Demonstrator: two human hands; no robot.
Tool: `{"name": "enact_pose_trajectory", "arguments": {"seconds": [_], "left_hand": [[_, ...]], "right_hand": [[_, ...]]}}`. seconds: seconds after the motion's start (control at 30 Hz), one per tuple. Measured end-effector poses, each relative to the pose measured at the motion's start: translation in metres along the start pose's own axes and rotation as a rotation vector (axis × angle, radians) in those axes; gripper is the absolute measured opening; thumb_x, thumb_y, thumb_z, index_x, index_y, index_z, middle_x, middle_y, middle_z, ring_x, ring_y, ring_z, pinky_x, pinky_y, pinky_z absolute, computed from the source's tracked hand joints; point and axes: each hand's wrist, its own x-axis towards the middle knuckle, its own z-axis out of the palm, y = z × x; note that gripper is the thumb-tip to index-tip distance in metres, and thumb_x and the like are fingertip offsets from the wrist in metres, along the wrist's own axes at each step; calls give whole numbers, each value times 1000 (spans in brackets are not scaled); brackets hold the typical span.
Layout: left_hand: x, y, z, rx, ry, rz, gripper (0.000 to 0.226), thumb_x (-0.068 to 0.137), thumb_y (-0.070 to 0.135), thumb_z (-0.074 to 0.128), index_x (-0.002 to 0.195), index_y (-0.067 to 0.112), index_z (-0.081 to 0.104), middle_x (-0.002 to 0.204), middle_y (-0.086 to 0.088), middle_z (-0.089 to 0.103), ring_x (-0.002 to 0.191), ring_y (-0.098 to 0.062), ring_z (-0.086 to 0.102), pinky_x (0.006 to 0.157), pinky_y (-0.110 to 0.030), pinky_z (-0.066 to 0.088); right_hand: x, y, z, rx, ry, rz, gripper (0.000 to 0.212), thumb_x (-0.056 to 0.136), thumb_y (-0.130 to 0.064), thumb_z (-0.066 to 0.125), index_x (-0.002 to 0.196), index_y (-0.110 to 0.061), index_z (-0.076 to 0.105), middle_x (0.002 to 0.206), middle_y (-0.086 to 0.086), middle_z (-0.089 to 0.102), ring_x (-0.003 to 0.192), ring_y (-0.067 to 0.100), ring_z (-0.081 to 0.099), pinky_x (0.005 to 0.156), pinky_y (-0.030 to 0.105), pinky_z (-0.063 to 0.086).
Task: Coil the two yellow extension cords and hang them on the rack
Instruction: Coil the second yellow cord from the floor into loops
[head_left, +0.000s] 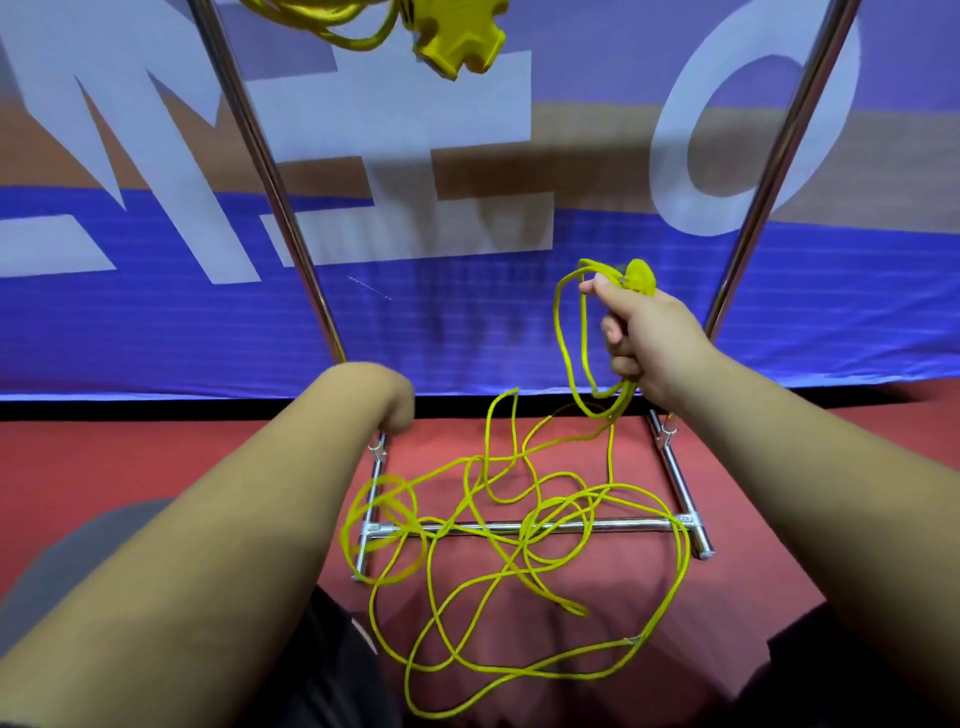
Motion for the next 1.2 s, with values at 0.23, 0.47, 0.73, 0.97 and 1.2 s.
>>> {"name": "enact_pose_trajectory", "arguments": {"seconds": [0.23, 0.47, 0.73, 0.97, 1.2], "left_hand": [[8, 99, 23, -526, 180, 360, 112, 89, 43, 78, 166, 16, 0, 170, -10, 24, 150, -30, 37, 119, -37, 36], [27, 135, 51, -569, 186, 542, 47, 97, 31, 69, 141, 24, 56, 145, -2, 58, 132, -24, 55, 103, -28, 43], [45, 123, 60, -367, 94, 401, 27, 103, 21, 61, 128, 18, 71, 125, -6, 72, 118, -26, 65, 90, -27, 47], [34, 67, -1, -717, 511, 183, 26, 98, 33, 68, 85, 12, 74, 79, 0, 77, 76, -21, 69, 68, -29, 51], [-38, 37, -82, -1405, 583, 316, 30, 98, 30, 69, 85, 2, 73, 69, -7, 68, 47, -19, 52, 51, -31, 56]], "right_hand": [[-10, -18, 20, 124, -111, -12, 27, 107, -44, 59, 102, -19, 68, 54, 1, 41, 44, 11, 19, 39, 20, 18], [-21, -42, 19, 302, -143, 29, 39, 107, -53, 54, 83, -22, 55, 49, -4, 37, 36, 9, 22, 35, 20, 16], [-21, -53, -14, 508, -80, 79, 44, 109, -51, 50, 75, -24, 55, 43, -7, 26, 33, 9, 17, 31, 22, 15], [-16, -52, -27, 53, -66, -42, 37, 106, -45, 58, 81, -18, 58, 43, 0, 29, 35, 14, 19, 38, 19, 20], [-25, -33, -6, -399, -82, -139, 41, 104, -45, 63, 81, -11, 71, 42, 8, 43, 38, 22, 35, 41, 25, 33]]}}
